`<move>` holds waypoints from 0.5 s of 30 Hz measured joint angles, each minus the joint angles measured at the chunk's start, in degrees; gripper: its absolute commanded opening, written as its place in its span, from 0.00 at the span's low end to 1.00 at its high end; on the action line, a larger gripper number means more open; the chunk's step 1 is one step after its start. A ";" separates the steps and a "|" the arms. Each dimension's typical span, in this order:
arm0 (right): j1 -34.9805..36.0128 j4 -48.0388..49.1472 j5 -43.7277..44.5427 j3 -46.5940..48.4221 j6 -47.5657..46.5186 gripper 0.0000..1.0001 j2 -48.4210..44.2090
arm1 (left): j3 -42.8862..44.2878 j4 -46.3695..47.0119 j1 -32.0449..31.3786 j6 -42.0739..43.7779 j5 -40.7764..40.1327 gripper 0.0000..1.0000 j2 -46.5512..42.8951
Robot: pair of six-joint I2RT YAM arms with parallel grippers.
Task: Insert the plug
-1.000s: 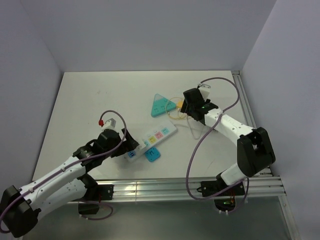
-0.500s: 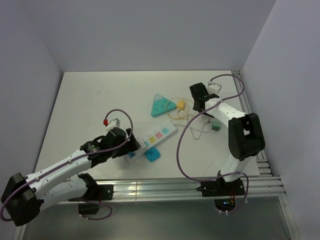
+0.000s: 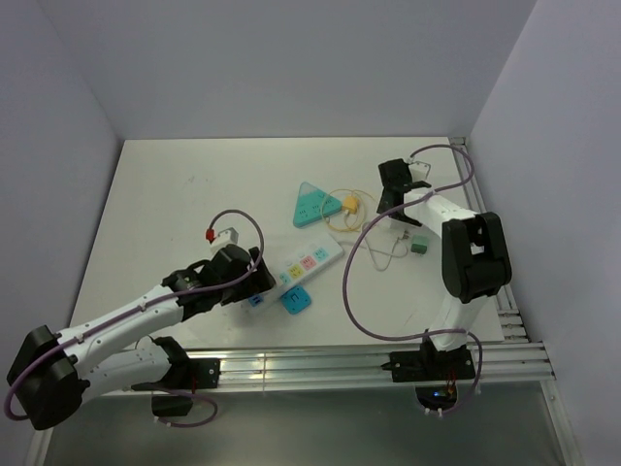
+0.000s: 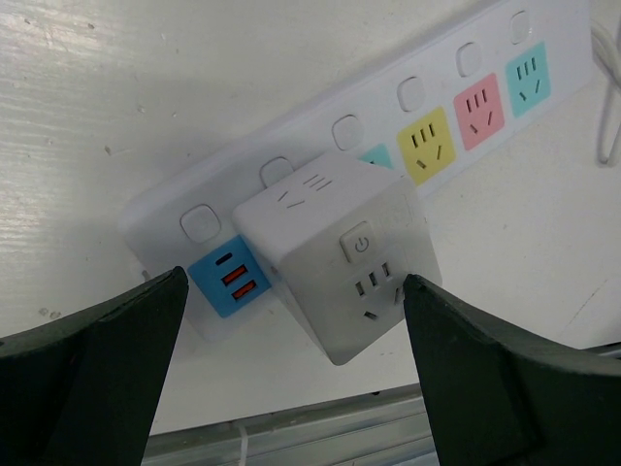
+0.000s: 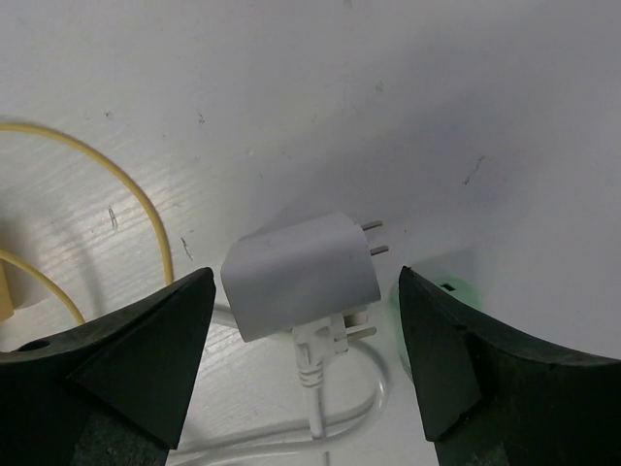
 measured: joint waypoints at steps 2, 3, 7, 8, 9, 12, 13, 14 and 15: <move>-0.55 0.42 -1.22 0.00 -0.76 0.83 0.00 | 0.42 0.11 -0.02 0.09 0.02 1.00 0.70; -0.79 0.74 -1.77 0.00 -1.18 0.83 0.02 | 0.57 0.37 0.00 0.11 0.02 0.99 1.09; -1.03 1.44 -3.80 0.13 -2.25 0.70 0.81 | 1.40 0.81 -0.02 0.11 0.02 0.99 2.67; -1.05 1.42 -4.20 0.13 -2.60 0.68 0.98 | 1.62 0.81 0.00 0.20 0.00 0.99 2.95; -1.05 1.46 -4.85 0.11 -2.91 0.65 1.16 | 1.79 0.81 0.00 0.35 0.00 0.99 3.15; -1.22 2.03 -6.21 0.11 -3.34 0.56 1.22 | 2.25 0.63 0.00 0.68 -0.07 1.00 3.72; -1.25 2.12 -6.43 0.13 -3.54 0.54 1.25 | 2.45 0.59 0.00 0.81 -0.09 1.00 3.93; -1.29 2.19 -6.64 0.13 -3.58 0.54 1.25 | 2.54 0.61 0.07 0.85 -0.07 0.99 4.09; -1.40 2.29 -6.91 0.11 -3.74 0.53 1.25 | 2.60 0.61 0.20 0.94 -0.07 0.99 4.15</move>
